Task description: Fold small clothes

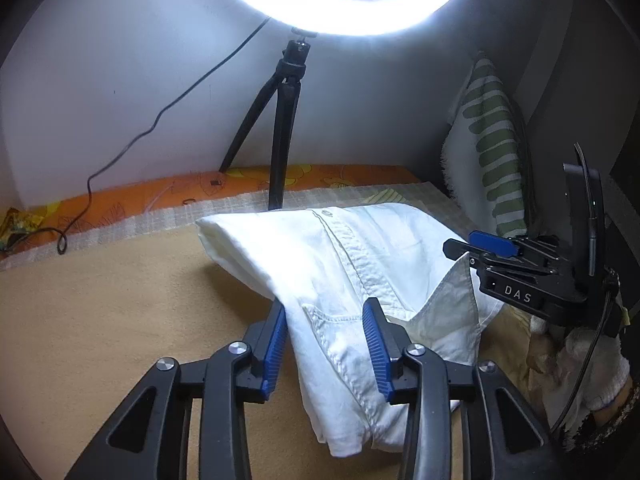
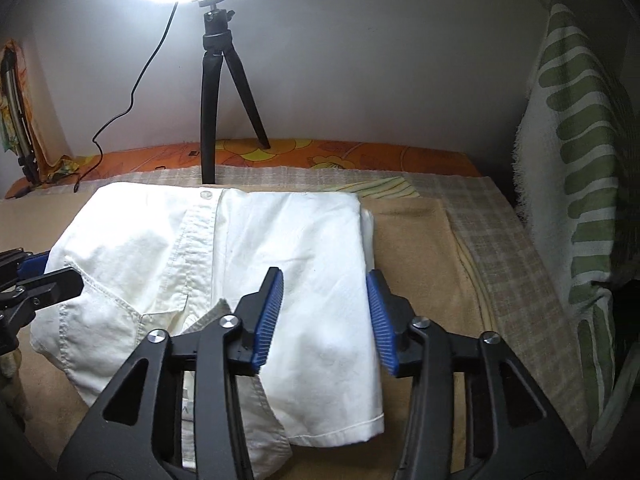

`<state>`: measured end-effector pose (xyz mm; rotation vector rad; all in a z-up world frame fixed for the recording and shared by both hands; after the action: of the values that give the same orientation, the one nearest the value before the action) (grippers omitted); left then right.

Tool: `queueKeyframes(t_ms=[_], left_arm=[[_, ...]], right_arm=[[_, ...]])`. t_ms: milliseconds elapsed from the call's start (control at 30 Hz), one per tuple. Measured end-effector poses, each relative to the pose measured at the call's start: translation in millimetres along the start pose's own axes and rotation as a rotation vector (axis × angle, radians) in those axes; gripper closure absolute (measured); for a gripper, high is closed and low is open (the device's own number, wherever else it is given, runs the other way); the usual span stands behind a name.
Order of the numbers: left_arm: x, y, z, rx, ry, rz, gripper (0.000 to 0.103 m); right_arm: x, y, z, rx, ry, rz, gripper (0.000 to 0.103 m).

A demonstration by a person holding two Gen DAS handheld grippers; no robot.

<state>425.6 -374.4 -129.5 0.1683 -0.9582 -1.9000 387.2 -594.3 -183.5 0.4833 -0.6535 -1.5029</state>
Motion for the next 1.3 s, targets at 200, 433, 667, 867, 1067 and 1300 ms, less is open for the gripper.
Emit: queueKeyframes(t_ms=[200,433,667,867,1067,1300], left_arm=[[12,-6,40,0.040,0.020,-0.082,0.046],[17,-16,97,0.083,0.025,-0.122,0.038],[17,-30,157,0.119,0.017,-0.115,0.029],[19,-52,210,0.155,0.035,-0.138,0.012],[18,-81,265,0.195,0.051,-0.159,0.000],[10,-119,307,0.197,0.105,-0.196,0.000]], right_arm=[[1,5,30,0.028,-0.025,-0.001,0.040],[-9,8,80,0.074,-0.006,-0.033,0.036],[-35,-17,142,0.110,0.000,-0.029,0.036],[-60,-45,190,0.132,-0.010,-0.026,0.024],[-87,-69,235,0.168,0.006,-0.055,0.016],[-113,-91,282,0.240,-0.047,-0.041,0.000]])
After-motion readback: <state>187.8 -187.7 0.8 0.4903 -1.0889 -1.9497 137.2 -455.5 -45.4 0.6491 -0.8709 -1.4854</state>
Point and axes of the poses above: each gripper's, at about its wrist camera, not at the fingertips, and z roughly against the way its jaws point, x to its right, y to its top, the point moved 8 cm from there along -z, roughly the way its jaws point, and after that the axes turned 2 degrees about y, right-handed, at the moved point
